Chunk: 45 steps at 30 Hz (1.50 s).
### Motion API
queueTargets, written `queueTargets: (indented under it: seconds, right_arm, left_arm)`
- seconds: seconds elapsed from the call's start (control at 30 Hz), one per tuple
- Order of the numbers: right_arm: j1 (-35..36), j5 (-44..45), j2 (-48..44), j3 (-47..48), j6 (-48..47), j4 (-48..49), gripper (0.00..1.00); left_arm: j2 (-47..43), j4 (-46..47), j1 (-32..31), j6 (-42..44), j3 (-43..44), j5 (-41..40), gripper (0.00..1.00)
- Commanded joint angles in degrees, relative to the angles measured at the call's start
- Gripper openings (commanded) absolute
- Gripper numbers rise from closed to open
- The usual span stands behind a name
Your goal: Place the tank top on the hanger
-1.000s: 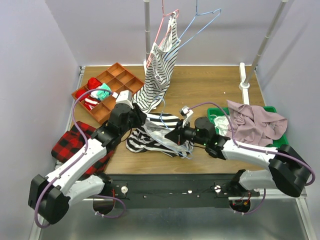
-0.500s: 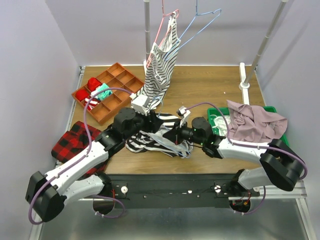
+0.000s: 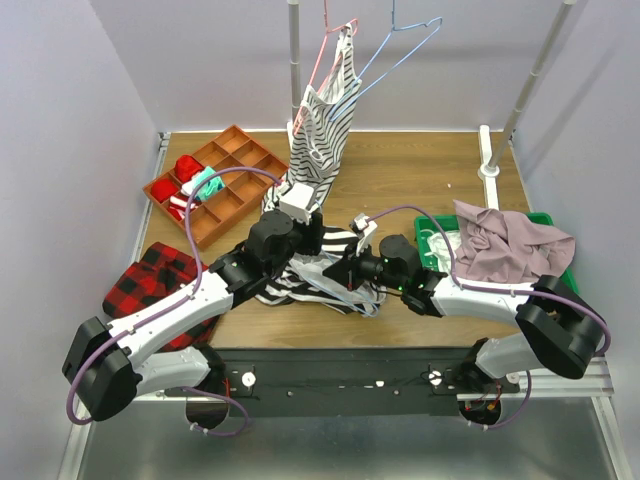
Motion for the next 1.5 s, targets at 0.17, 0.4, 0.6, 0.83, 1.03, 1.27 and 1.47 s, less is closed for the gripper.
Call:
queueTargets:
  seconds: [0.17, 0.4, 0.6, 0.83, 1.03, 1.27, 1.47]
  right_arm:
    - [0.5, 2.4, -1.1, 2.1, -1.3, -0.5, 0.01]
    - [0.5, 3.3, -1.1, 2.6, -1.4, -1.4, 0.01]
    - [0.4, 6.6, -2.5, 4.0, -0.3, -5.7, 0.15]
    - [0.5, 18.8, -12.5, 6.8, 5.8, -22.7, 0.49]
    - [0.5, 32.0, -20.7, 6.4, 15.4, -37.7, 0.5]
    - [0.5, 36.0, -26.8, -1.0, 21.5, -44.7, 0.46]
    - [0.5, 33.3, -24.1, -3.5, 24.4, -45.4, 0.45]
  left_arm:
    - [2.2, 3.4, -0.2, 2.8, 0.6, -0.6, 0.45]
    - [2.0, 5.5, -0.4, 1.6, -1.9, 0.0, 0.31]
    - [1.7, 6.1, -0.4, 1.6, -1.7, -1.6, 0.0]
    - [-0.1, 8.4, -0.9, 1.7, -4.1, -5.9, 0.0]
    - [-1.0, 10.1, -1.2, 1.1, -5.6, -8.0, 0.0]
    - [-3.4, 11.3, -1.5, 0.2, -7.1, -11.4, 0.0]
    - [-3.9, 11.8, -1.6, -0.5, -7.1, -12.5, 0.0]
